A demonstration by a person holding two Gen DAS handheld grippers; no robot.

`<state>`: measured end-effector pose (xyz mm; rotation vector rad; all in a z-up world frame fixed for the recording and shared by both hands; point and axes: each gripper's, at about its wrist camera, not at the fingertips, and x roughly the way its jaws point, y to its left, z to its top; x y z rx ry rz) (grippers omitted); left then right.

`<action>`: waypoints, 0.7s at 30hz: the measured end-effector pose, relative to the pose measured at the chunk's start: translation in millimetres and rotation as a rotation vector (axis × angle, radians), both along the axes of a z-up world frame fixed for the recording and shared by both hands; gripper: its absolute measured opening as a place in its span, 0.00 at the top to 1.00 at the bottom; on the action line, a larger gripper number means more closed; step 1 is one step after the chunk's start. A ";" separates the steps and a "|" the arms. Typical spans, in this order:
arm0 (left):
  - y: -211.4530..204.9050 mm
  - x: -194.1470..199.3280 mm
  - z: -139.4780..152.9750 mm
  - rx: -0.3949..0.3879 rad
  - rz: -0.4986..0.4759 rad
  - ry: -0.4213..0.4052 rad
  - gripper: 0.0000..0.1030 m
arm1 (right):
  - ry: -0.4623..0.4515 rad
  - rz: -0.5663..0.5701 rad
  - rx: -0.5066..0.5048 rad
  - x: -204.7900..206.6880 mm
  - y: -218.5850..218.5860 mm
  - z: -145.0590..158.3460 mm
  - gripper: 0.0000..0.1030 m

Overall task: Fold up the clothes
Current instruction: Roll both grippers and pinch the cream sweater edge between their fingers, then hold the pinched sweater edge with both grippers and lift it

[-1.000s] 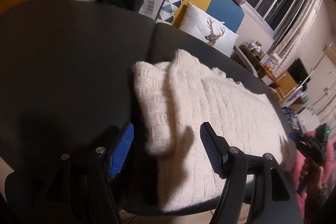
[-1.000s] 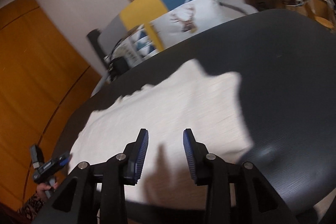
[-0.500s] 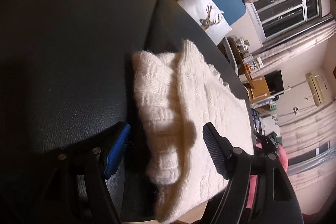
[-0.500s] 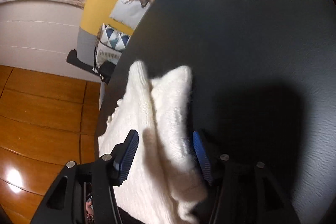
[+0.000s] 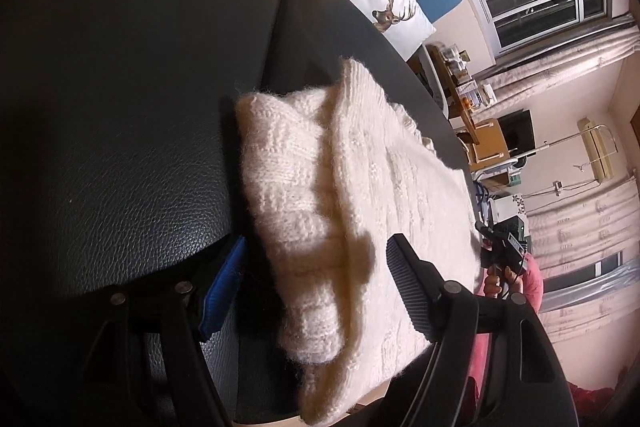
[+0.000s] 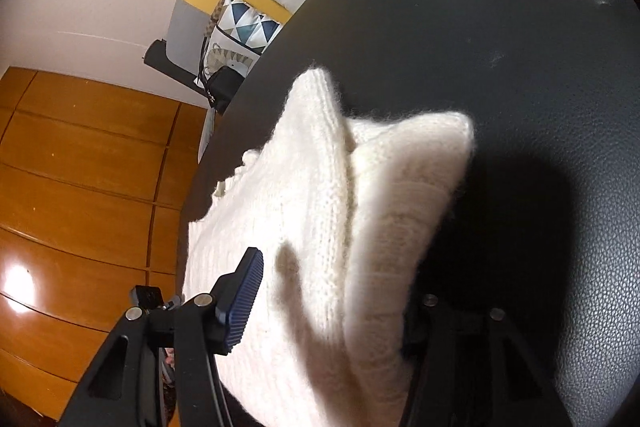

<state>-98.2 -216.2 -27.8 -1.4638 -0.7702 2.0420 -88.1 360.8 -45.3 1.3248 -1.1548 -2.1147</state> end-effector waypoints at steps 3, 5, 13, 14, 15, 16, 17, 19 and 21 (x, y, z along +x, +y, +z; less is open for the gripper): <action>-2.1 -4.4 -2.0 0.021 0.007 -0.021 0.28 | 0.016 0.006 0.005 -0.1 -1.2 -0.5 0.46; -2.9 -8.2 -3.2 0.035 0.012 -0.037 0.28 | 0.025 0.009 0.006 -0.3 -1.7 -0.8 0.47; 9.3 -23.8 -5.2 0.027 -0.041 -0.092 0.27 | 0.049 0.015 0.021 -2.1 -2.4 -0.4 0.50; 10.1 -24.3 -5.0 0.022 -0.048 -0.091 0.27 | 0.050 0.015 0.024 -2.7 -2.9 0.0 0.50; 9.2 -24.4 -4.6 0.028 -0.047 -0.090 0.27 | 0.052 0.016 0.027 -3.8 -3.7 0.1 0.50; 8.1 -24.9 -4.1 0.042 -0.043 -0.090 0.27 | 0.052 0.017 0.030 -4.5 -4.2 0.3 0.50; 7.2 -25.4 -3.8 0.063 -0.038 -0.089 0.27 | 0.051 0.019 0.031 -4.8 -4.3 0.4 0.50; 6.1 -25.9 -3.6 0.115 -0.031 -0.084 0.27 | 0.054 0.019 0.031 -4.0 -3.4 0.5 0.50; 6.6 -25.4 -3.8 0.142 -0.034 -0.073 0.27 | 0.055 0.020 0.031 -3.8 -3.0 0.5 0.51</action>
